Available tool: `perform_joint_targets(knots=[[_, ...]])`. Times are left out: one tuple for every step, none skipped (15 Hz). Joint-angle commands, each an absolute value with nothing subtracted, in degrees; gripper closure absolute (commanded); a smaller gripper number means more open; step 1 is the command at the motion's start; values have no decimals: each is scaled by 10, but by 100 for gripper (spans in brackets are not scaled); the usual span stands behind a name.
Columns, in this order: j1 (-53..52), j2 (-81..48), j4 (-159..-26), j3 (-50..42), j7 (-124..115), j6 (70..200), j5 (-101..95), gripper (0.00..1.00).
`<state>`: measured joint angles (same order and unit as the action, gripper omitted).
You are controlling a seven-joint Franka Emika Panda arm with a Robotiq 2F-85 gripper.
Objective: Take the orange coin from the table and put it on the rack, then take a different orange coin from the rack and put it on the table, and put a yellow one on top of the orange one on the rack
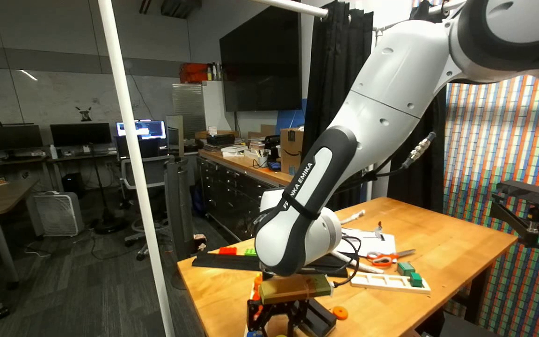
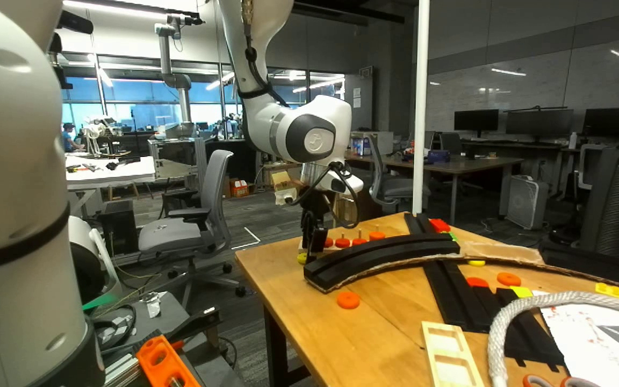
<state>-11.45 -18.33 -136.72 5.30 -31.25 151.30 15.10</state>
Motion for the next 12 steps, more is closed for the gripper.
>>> perform_joint_targets(knots=[[-113, -182, -1366, 56, -310, 1512, 163, 71], [-112, -182, -1367, 56, -310, 1513, 163, 79], [-111, -182, -1367, 56, -309, 1513, 164, 82], [-110, -181, -1367, 56, -308, 1513, 165, 83], [-110, -181, -1367, 56, -308, 1512, 165, 85], [-110, -182, -1367, 56, -309, 1512, 166, 62], [-112, -182, -1366, 54, -314, 1511, 164, 60], [-112, -181, -1366, 54, -314, 1509, 163, 58], [-113, -181, -1367, 53, -316, 1511, 162, 50], [-113, -178, -1370, 52, -318, 1513, 162, 44], [-113, -177, -1371, 53, -318, 1513, 163, 37], [-112, -176, -1372, 54, -316, 1513, 164, 28]])
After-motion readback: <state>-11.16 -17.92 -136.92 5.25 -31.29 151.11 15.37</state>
